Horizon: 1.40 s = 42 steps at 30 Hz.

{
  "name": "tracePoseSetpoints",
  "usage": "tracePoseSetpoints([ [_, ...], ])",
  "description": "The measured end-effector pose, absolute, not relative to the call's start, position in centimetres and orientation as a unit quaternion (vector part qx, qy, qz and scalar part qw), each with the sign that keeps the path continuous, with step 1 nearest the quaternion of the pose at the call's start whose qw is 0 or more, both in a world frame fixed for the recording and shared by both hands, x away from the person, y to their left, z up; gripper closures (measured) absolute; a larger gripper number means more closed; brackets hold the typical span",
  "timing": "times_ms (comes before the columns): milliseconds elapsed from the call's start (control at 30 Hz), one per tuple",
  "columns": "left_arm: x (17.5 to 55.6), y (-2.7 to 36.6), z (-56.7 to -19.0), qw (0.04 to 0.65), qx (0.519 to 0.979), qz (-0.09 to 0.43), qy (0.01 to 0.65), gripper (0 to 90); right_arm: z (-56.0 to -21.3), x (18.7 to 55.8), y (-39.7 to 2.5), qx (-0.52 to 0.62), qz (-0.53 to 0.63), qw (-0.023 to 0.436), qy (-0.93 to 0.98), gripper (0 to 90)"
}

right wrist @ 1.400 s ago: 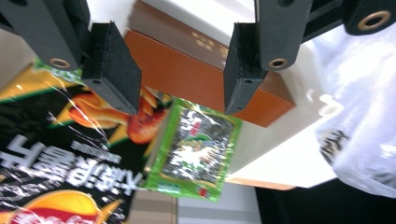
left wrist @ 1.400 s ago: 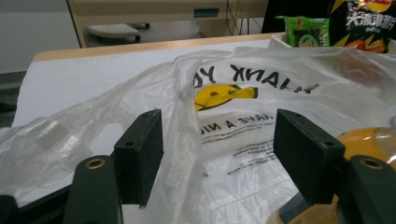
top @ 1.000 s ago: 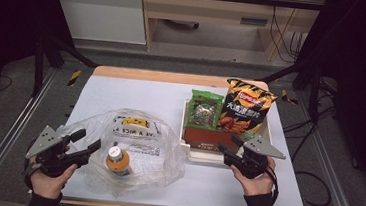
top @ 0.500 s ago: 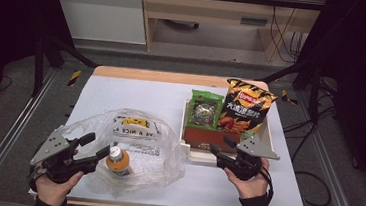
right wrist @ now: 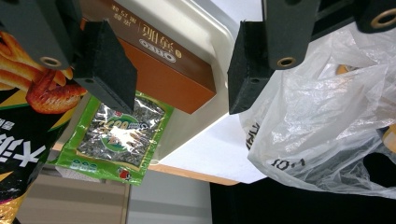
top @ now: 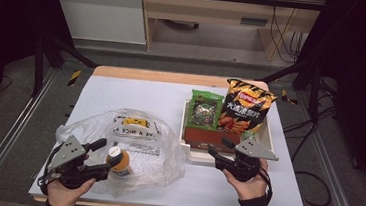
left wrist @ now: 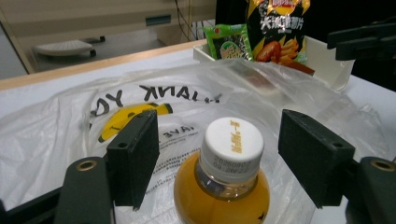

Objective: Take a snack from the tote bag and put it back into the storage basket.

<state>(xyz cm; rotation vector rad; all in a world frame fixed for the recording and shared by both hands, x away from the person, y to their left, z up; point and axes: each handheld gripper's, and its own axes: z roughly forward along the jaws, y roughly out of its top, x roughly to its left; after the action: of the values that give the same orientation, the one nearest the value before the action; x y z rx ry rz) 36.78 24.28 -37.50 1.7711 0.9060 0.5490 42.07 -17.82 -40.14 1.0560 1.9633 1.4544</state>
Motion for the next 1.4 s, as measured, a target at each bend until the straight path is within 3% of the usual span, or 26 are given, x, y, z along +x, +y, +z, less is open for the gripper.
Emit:
tracePoseSetpoints([
  [633,37.9,22.6,-40.8,0.452,0.771,0.204,0.398,29.2,-40.5,42.2,-17.9,0.391,0.522,0.233,0.721,41.3],
  [967,38.5,22.2,-40.6,0.452,0.765,0.213,0.406,30.3,-40.5,42.3,-18.0,0.392,0.523,0.232,0.721,41.3],
  [1400,42.1,20.6,-40.2,0.455,0.771,0.209,0.393,30.3,-40.6,42.5,-18.0,0.393,0.520,0.235,0.721,41.2],
])
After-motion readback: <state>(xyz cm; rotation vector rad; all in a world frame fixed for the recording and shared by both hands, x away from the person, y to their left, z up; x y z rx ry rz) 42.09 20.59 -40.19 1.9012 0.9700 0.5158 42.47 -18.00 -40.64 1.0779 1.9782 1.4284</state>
